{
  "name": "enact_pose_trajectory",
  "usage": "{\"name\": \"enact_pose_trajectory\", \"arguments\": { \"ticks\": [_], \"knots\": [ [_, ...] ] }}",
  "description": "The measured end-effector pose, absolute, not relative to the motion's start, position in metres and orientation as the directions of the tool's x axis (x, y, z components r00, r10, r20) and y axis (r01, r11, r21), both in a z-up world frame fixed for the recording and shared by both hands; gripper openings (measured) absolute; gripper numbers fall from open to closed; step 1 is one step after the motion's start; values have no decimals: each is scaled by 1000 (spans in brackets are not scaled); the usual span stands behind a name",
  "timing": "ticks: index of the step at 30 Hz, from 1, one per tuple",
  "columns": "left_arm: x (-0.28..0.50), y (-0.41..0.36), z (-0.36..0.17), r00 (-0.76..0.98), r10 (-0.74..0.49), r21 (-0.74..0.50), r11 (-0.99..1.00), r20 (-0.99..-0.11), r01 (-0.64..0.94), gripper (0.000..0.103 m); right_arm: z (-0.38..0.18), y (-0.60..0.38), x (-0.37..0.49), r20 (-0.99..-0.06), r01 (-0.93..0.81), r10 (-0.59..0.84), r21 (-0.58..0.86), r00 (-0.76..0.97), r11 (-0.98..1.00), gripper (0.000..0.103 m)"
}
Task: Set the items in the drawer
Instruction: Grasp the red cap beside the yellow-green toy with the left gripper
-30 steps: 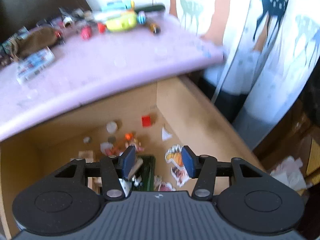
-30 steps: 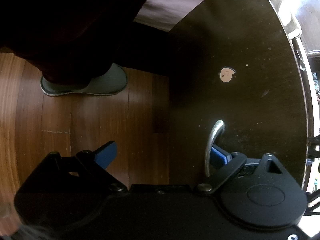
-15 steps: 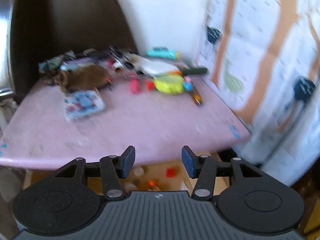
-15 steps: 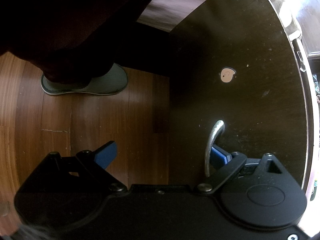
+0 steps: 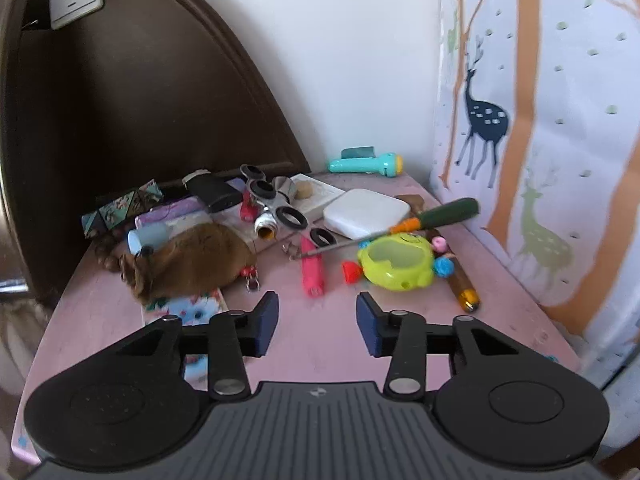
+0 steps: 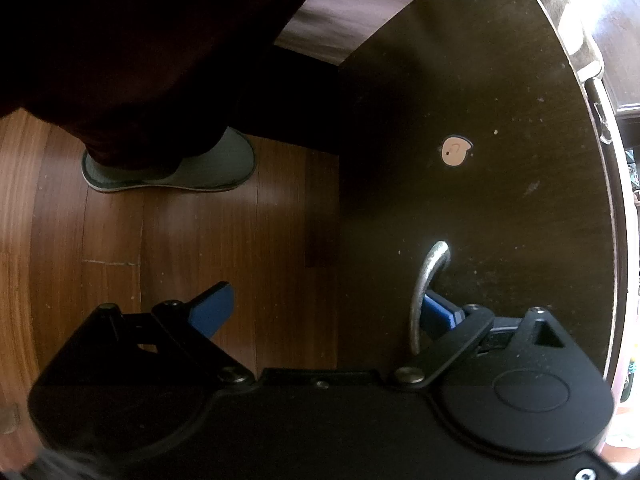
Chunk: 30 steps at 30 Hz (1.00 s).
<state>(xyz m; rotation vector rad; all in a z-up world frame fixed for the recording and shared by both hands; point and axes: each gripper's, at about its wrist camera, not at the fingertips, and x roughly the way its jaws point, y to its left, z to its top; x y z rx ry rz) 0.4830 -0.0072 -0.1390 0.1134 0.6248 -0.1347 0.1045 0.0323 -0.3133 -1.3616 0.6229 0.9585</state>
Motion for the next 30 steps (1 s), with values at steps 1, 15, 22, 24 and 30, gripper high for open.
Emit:
{"name": "enact_pose_trajectory", "arguments": {
  "ticks": [1, 15, 22, 24, 30],
  "knots": [
    [488, -9, -140, 802, -93, 71, 983, -591, 166, 40, -313, 32, 104, -841, -851, 204, -522, 502, -58, 98],
    [541, -37, -165, 771, -107, 234, 919, -628, 319, 33, -315, 32, 105, -839, -849, 214, -523, 500, -67, 99],
    [550, -42, -168, 759, -128, 326, 848, -639, 418, 33, -315, 32, 105, -838, -848, 218, -525, 500, -71, 100],
    [552, -47, -167, 746, -143, 383, 786, -650, 485, 33, -315, 32, 105, -838, -848, 219, -525, 500, -72, 100],
    [564, -54, -162, 681, -190, 463, 603, -708, 649, 33, -316, 31, 104, -837, -847, 223, -526, 500, -76, 100]
  ]
}}
